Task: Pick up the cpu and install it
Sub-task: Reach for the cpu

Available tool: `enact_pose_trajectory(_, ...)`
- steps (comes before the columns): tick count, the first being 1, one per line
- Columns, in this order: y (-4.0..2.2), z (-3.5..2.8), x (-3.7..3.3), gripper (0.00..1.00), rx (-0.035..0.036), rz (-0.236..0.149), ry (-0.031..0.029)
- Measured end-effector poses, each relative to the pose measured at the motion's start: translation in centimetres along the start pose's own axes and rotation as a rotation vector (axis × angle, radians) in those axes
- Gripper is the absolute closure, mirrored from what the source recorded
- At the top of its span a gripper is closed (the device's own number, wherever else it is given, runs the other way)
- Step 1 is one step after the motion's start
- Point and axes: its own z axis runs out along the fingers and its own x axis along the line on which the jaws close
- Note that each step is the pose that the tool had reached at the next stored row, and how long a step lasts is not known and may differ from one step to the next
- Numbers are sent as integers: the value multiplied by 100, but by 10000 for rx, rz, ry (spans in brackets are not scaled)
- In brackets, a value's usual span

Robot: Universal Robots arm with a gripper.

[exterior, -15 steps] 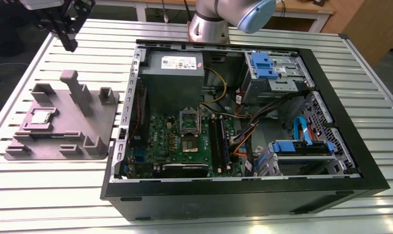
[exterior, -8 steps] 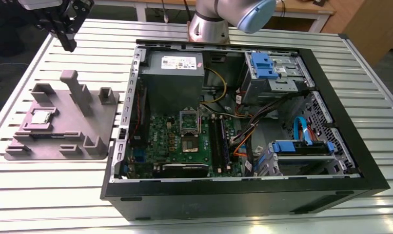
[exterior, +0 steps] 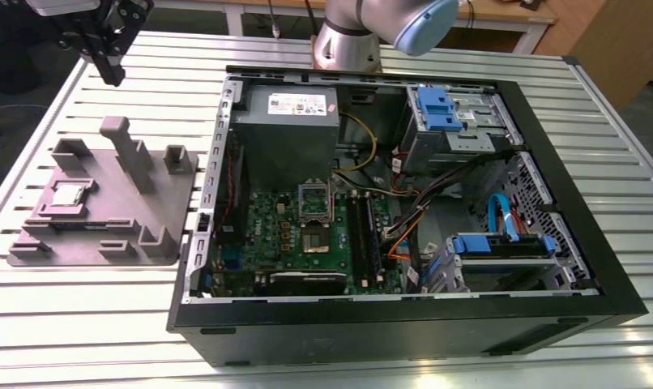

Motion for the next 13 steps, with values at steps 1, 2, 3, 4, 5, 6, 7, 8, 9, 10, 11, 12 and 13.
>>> enact_pose_trajectory(1,0,0,5,90,0,0,-1)
enact_pose_trajectory(2,-1,0,9,90,0,0,-1)
enact_pose_trajectory(3,-1,0,13,90,0,0,0)
enact_pose_trajectory(4,-1,0,17,90,0,0,0)
enact_pose_trajectory(5,-2,0,22,90,0,0,0)
enact_pose_trajectory(6,-2,0,26,90,0,0,0)
enact_pose_trajectory(7,-2,0,30,90,1,0,0)
enact_pose_trajectory(8,-3,0,33,90,0,0,0)
enact_pose_trajectory(9,-3,0,37,90,0,0,0)
enact_pose_trajectory(10,-3,0,41,90,1,0,0)
enact_pose_trajectory(11,-3,0,45,90,0,0,0)
enact_pose_trajectory(12,-4,0,49,90,0,0,0)
enact_pose_trajectory(13,-4,0,52,90,0,0,0)
